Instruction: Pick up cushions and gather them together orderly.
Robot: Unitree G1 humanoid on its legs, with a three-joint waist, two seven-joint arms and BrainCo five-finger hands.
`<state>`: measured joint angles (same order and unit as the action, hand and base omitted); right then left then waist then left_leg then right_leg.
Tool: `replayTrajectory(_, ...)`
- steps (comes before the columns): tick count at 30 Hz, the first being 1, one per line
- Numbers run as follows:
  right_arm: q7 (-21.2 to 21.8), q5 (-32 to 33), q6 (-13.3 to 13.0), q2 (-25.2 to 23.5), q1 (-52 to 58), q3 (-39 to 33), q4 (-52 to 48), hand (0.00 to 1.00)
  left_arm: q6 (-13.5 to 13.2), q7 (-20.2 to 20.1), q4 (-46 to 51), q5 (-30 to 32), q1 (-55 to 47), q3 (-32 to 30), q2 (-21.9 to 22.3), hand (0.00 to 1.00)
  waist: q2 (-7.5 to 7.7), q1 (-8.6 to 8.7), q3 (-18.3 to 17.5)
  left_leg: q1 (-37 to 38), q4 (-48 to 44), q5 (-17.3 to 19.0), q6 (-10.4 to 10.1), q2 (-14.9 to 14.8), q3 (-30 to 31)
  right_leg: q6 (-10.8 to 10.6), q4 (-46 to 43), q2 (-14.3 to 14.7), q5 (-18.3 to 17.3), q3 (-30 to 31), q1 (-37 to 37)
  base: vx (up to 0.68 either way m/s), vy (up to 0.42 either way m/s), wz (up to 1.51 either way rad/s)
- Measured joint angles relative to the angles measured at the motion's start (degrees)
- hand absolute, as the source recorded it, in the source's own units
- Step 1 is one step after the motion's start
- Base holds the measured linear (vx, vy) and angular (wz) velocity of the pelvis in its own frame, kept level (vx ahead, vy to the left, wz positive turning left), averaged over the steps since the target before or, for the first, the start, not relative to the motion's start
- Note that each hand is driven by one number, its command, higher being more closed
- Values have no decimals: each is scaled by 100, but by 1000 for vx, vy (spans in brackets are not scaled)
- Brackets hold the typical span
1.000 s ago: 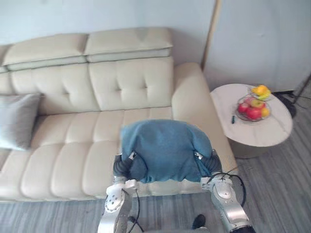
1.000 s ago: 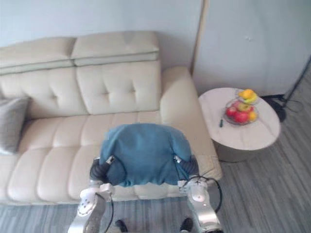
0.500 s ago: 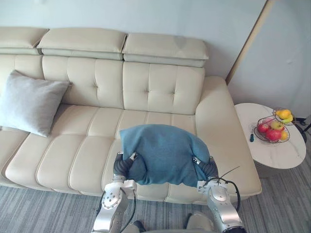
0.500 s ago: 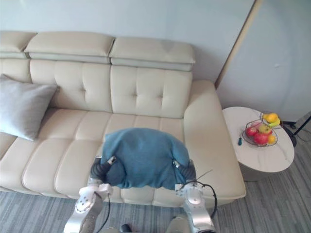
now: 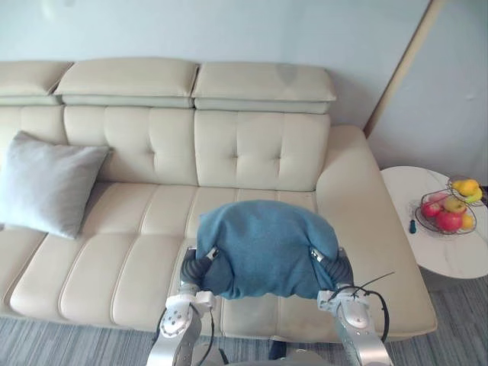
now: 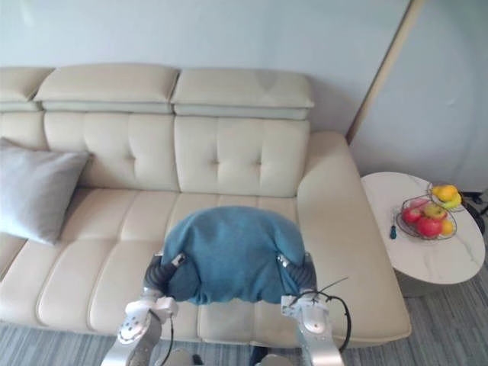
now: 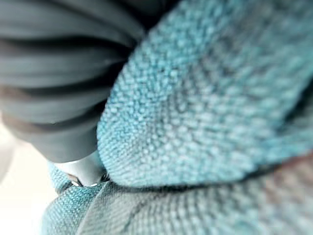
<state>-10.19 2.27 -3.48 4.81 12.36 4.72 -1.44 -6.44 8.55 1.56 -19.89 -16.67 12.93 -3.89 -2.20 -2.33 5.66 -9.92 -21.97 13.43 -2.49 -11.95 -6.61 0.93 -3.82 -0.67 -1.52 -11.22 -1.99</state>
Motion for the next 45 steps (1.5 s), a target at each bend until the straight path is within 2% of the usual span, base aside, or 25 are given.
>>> replayTrajectory(1,-9,0,17,-60,12,3,58,100,-3,9,1,1,0,-9,3,100,41,-40,-45,145,251,-318,-404,86,79,-167,60,-19,91,199,12,210,254,-76)
replayTrajectory(2,-11,-1,19,-93,45,1,49,100,-4,10,12,2,0,-9,-9,100,90,-17,-74,176,317,-337,-381,128,47,-217,120,-55,138,259,17,207,197,-39)
replayTrajectory(3,-13,-1,18,-155,101,-5,18,100,-4,10,110,3,-15,-7,-10,100,209,26,-132,222,399,-344,-365,261,-71,-261,227,-213,176,287,28,182,179,-25)
replayTrajectory(4,-10,-3,18,-204,126,-4,18,100,-4,10,131,4,-31,-7,-16,100,265,13,-126,355,453,-342,-360,359,-169,-331,273,-310,221,379,96,179,200,-28)
replayTrajectory(9,7,-25,18,-256,172,5,18,100,-9,11,268,38,-169,1,-49,100,308,-15,-201,824,1128,-466,-226,601,-265,-388,346,-484,182,455,226,74,67,-9)
replayTrajectory(14,-3,-245,19,-249,117,8,36,100,-12,46,332,118,-201,1,-49,100,286,-52,-297,932,1535,-662,-261,664,-238,-381,478,-460,194,473,208,14,-24,-1)
replayTrajectory(18,-215,-467,18,-231,-393,69,472,100,-11,313,330,190,23,4,-95,100,304,-43,-324,857,1807,-846,-290,662,-192,-356,632,-424,300,408,108,-18,-40,5)
replayTrajectory(21,-483,-528,27,-132,-1196,255,946,100,-11,636,285,373,703,-8,-370,100,313,-53,-294,507,1979,-1058,-288,681,-132,-338,787,-420,500,362,-201,-60,-22,9)
replayTrajectory(23,-669,-618,68,-120,-1689,275,1087,100,-13,841,177,530,1279,-55,-488,100,298,-80,-106,353,2009,-1162,-280,691,-60,-324,827,-424,580,300,-314,-107,-22,17)
replayTrajectory(24,-829,-635,121,-120,-2216,278,1235,100,-15,1025,54,646,1846,-131,-563,100,298,-95,114,220,2009,-1237,-282,688,-28,-299,819,-423,640,264,-434,-149,-15,14)
replayTrajectory(27,-1147,-650,138,-106,-3189,265,1277,100,-46,1402,-136,761,2900,-263,-750,100,304,-134,328,-317,2018,-1437,-274,697,66,-273,807,-423,794,209,-930,-151,-4,14)
replayTrajectory(28,-1364,-671,142,-57,-3777,253,1378,100,-47,1663,-365,808,3596,-339,-877,100,301,-156,403,-623,2017,-1542,-280,694,94,-279,792,-426,865,187,-1222,-120,5,10)
replayTrajectory(31,-1674,-680,142,12,-4575,170,1379,100,-83,2032,-634,854,4610,-421,-1010,100,282,-199,529,-958,2023,-1667,-281,698,140,-269,702,-444,895,128,-1574,-109,0,9)
replayTrajectory(32,-1715,-683,141,13,-4680,138,1380,100,-106,2064,-702,855,4760,-421,-1039,100,282,-200,544,-1012,2026,-1684,-282,700,151,-269,686,-446,895,118,-1630,-75,-2,12)
replayTrajectory(34,-1913,-720,119,117,-5518,-142,1727,100,-241,2163,-1280,858,5754,-413,-1252,100,243,-188,766,-1234,2210,-1907,-286,714,254,-241,587,-456,923,40,-1941,-80,-2,16)
replayTrajectory(35,-1951,-737,117,143,-5668,-176,1816,0,-244,2166,-1363,858,5905,-412,-1288,0,248,-189,824,-1267,2248,-1946,-283,716,254,-238,581,-456,933,40,-1996,-97,-1,9)
replayTrajectory(37,-2060,-745,116,280,-6197,-244,2186,0,-284,2190,-1734,859,6474,-427,-1410,0,229,-187,1013,-1432,2429,-2121,-281,722,272,-225,547,-455,979,31,-2246,-85,-1,1)
replayTrajectory(40,-2184,-759,135,450,-7117,-482,3070,0,-277,2266,-2778,862,7524,-468,-1548,0,194,-132,1522,-1799,2704,-2427,-274,738,327,-205,557,-453,1135,-1,-2707,-81,10,3)
replayTrajectory(42,-2206,-729,167,422,-7158,-604,3249,0,-263,2256,-2954,862,7592,-466,-1493,0,192,-99,1708,-1935,2779,-2511,-288,745,364,-202,572,-460,1174,-36,-2863,-37,18,7)
replayTrajectory(45,-2208,-706,296,361,-7121,-683,3551,0,-169,2258,-3333,857,7594,-525,-1211,0,189,-109,1747,-2267,2778,-2557,-299,745,394,-200,573,-465,1210,-61,-3176,-15,10,2)
